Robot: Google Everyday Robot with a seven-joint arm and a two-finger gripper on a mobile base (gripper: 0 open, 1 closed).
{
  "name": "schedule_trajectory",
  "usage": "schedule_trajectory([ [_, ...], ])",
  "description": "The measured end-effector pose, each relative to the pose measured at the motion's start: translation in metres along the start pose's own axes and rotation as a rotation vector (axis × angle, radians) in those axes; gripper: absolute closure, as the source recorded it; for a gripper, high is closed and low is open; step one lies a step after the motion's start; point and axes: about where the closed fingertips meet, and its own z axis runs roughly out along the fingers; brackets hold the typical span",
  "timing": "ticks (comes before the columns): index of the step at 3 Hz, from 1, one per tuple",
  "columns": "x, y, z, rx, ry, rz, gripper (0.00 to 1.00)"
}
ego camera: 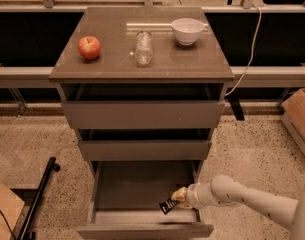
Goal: Pick rxbar chocolate from bottom drawer and place on counter
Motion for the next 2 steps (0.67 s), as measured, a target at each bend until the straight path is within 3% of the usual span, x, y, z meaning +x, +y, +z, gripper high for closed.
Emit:
schedule_trajectory([
  [1,-0.009,0.032,-0.052,-0.039,-0.057,-0.088,1.0],
  [2,-0.026,0.08,-0.112,-0.039,-0.158,-0.213,1.0],
])
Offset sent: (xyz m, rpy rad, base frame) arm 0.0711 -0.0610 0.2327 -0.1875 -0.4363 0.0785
